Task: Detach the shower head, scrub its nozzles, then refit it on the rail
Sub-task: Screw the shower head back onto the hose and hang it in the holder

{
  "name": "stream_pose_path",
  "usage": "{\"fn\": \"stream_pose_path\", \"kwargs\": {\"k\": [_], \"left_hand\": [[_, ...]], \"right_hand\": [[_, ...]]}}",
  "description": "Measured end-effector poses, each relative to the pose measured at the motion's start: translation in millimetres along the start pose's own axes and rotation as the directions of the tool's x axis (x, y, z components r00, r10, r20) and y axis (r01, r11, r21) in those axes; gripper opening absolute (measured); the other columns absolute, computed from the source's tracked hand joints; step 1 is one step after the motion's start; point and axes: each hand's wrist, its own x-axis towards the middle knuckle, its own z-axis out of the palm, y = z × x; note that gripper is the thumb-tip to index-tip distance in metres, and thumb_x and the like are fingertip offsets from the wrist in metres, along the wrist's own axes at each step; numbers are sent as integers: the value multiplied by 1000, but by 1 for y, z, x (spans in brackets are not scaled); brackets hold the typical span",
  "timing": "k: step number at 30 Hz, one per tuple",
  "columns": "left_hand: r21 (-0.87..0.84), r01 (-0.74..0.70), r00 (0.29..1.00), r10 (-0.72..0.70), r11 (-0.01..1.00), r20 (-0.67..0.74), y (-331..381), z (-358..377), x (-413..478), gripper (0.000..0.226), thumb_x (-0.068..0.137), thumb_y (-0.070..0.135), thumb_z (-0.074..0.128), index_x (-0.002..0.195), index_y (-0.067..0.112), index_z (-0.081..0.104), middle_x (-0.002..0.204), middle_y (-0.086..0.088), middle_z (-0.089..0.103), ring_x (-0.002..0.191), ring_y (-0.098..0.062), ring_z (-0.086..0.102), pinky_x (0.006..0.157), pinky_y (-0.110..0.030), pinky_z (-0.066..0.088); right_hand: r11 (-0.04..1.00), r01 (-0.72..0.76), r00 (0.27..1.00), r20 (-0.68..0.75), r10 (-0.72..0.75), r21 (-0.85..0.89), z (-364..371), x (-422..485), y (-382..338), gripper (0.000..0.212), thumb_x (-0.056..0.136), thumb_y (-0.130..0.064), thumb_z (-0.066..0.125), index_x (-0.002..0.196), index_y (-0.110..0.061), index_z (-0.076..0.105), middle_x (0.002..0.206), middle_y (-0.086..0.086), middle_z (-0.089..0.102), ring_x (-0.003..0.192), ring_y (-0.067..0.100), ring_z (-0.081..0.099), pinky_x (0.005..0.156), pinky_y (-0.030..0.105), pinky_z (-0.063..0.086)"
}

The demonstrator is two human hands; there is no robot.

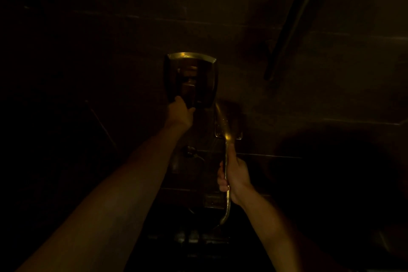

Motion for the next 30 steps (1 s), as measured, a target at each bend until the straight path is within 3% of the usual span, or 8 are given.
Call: {"fn": "stream_pose_path", "kwargs": {"k": [12, 23, 30], "left_hand": [[-2, 49, 998, -49, 999, 26, 3, 1, 1, 44, 99, 22, 55, 137, 5, 43, 138, -21, 48, 126, -37, 50, 97, -44, 45], [19, 51, 999, -51, 999, 15, 3, 6, 5, 40, 98, 19, 55, 135, 6, 47, 138, -20, 48, 127, -36, 49, 101, -46, 47], [57, 44, 999, -44, 997, 3, 2, 15, 14, 41, 99, 16, 55, 135, 0, 46, 136, -24, 50, 125, -37, 50, 97, -41, 45]], "right_hand": [[1000, 3, 1000, 16, -4, 12, 1, 0, -10, 58, 88, -70, 43, 71, -14, 46, 49, 0, 41, 36, 10, 31, 39, 20, 19], [1000, -25, 1000, 1, 25, 19, -4, 7, -9, 60, 87, -71, 42, 78, -13, 47, 50, 0, 42, 38, 11, 31, 38, 20, 20], [998, -52, 999, -1, 52, 37, -6, 18, -13, 61, 86, -73, 40, 80, -13, 47, 48, -2, 43, 38, 10, 32, 38, 20, 21]]}}
